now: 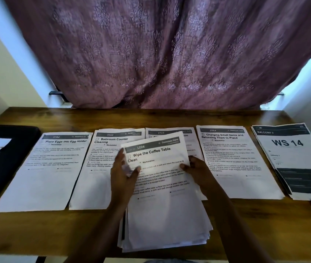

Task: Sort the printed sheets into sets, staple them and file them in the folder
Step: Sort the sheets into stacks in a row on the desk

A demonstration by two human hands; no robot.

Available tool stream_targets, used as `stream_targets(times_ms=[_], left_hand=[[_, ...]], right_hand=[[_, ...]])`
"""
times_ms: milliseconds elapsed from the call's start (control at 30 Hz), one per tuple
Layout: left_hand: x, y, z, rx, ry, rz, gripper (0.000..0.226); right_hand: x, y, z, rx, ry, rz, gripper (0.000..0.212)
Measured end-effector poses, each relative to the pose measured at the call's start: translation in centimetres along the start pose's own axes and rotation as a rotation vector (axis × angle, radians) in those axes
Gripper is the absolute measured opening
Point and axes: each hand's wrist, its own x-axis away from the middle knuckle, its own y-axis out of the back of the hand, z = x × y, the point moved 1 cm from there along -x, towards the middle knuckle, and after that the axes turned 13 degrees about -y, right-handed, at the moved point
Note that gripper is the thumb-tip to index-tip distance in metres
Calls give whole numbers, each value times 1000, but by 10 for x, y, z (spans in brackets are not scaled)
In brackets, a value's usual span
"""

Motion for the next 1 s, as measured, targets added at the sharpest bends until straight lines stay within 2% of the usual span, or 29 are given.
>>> stream_targets(times_ms=[67, 167, 267, 367, 467, 600, 733, 833, 1000], left_hand=[[-2, 7, 0, 89, 96, -58, 79], [-5, 19, 5, 211, 193, -143, 77], [-7, 31, 13, 190, 211, -200, 68], [-8, 37, 14, 191, 207, -127, 44], [-8, 39, 13, 255, 206, 20, 25], [-5, 41, 10, 217, 183, 36, 19], [-8, 32, 1, 169, 153, 36, 14], [-11, 13, -12, 186, 153, 73, 14], [-10, -27, -32, 208, 171, 94, 15]], right_hand=[[2, 0, 2, -5, -5, 75, 16], [-1, -3, 4, 13, 15, 86, 21], [-3, -6, 5, -17, 27, 81, 23], [0, -12, 10, -80, 21, 112, 25], [-2, -19, 11, -168, 8, 99, 25], [-3, -27, 12, -59, 13, 12, 18], [-2, -20, 6, 99, 25, -95, 21], [1, 1, -3, 35, 7, -131, 21], [5, 44, -10, -167, -25, -86, 19]])
